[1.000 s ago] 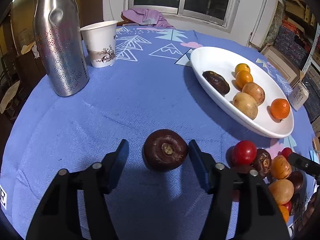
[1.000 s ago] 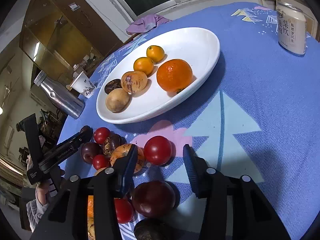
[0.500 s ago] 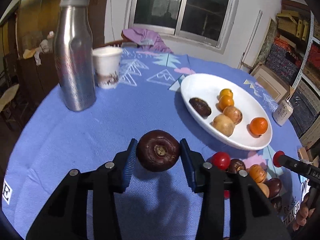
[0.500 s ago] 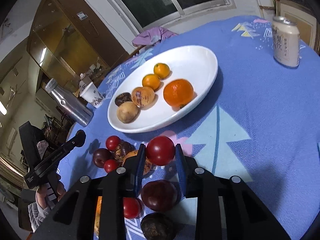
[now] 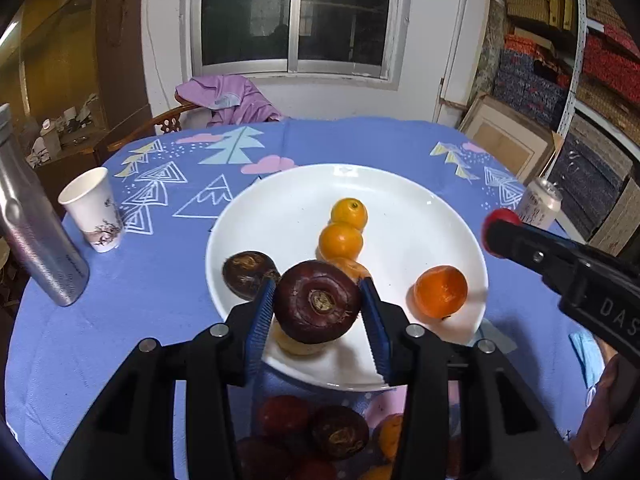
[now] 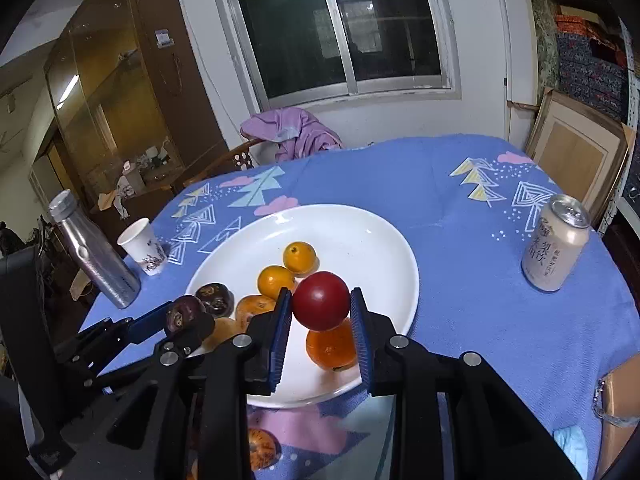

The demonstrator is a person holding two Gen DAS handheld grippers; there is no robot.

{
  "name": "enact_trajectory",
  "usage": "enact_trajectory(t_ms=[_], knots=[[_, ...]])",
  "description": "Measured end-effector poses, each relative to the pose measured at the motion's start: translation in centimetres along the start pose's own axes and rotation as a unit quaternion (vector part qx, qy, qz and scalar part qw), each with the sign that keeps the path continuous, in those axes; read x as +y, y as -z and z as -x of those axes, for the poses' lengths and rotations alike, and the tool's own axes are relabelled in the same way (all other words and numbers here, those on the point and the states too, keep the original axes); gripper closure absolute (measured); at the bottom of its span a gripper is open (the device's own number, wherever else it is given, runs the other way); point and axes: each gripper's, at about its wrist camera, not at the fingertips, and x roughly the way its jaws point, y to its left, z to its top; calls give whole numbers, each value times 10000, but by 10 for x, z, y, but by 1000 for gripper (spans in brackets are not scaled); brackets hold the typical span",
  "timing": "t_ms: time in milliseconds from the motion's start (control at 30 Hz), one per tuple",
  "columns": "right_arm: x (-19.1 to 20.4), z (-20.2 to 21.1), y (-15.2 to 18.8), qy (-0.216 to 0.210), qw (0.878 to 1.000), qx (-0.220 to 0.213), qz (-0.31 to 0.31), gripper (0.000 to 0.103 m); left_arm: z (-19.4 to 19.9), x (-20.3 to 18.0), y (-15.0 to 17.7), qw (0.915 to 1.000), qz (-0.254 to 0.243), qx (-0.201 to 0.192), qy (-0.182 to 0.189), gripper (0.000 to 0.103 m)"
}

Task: Organize fruits
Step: 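Lower the plum and maroon fruit onto the white plate and open both tools, then move both open tools back to the fruit pile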

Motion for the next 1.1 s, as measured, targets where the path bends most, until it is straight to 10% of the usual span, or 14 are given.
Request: enact_trajectory(t_ms=[200,267,600,1100], knots=[[-16,-50,-2,-15,9989,366,-289,73,-23,-9,8,9995,-197,231,132,58],[-17,-54,1,-58,9987,393,-322,67,-23,-11,9,9995,-239,195,75,39],[-14,8,4,-166,9993,-263,-193,42,20,4,17,9995,-261,-143,-38,24],[-17,129,165,-842,9957,-346,-180,25,136,27,162,9984,-182,-391,370,13]])
